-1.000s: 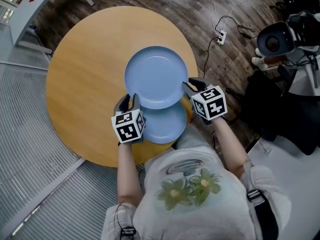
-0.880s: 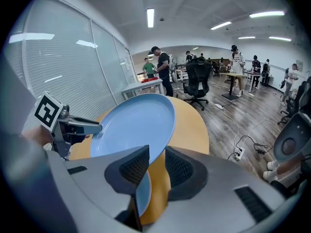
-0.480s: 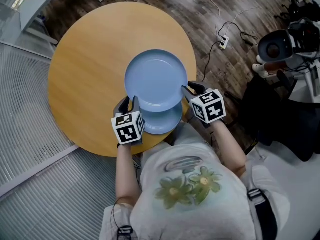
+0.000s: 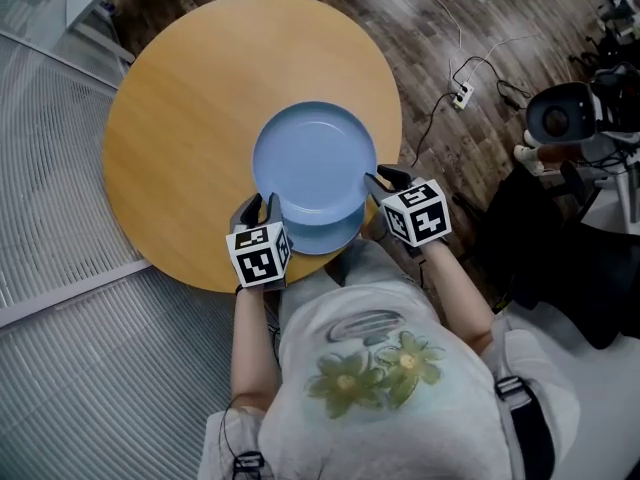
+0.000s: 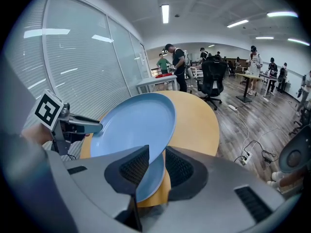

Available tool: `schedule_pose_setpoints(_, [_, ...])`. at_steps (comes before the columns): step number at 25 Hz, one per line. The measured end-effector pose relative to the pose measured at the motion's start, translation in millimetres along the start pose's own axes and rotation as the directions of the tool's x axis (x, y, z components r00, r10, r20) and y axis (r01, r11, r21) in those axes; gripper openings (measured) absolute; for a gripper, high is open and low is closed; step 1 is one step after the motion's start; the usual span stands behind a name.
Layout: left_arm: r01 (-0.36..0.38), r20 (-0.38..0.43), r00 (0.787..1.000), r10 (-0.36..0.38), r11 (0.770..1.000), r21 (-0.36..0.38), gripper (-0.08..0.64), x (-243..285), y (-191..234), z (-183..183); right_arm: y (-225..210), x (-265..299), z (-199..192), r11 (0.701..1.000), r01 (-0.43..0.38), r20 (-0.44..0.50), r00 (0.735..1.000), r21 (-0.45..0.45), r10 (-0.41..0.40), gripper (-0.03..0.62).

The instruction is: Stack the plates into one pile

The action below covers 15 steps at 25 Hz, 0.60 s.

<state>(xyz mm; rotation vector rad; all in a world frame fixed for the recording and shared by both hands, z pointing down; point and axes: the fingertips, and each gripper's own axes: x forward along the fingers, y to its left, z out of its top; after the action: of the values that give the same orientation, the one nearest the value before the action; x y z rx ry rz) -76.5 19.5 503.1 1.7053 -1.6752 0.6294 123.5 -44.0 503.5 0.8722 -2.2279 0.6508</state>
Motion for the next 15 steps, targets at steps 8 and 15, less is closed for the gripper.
schedule_pose_setpoints(8, [-0.052,-0.026,0.998,0.051,0.997,-0.056,0.115,-14,5,-32,15,5,-15,0.998,-0.049,-0.038,0.998,-0.049,0.047,0.121])
schedule_pose_setpoints(15, [-0.097,-0.068,0.994,0.090,0.990,-0.099,0.115,-15,2,-65,19,14,-38,0.993,-0.073,-0.091,0.994,-0.096,0.065,0.121])
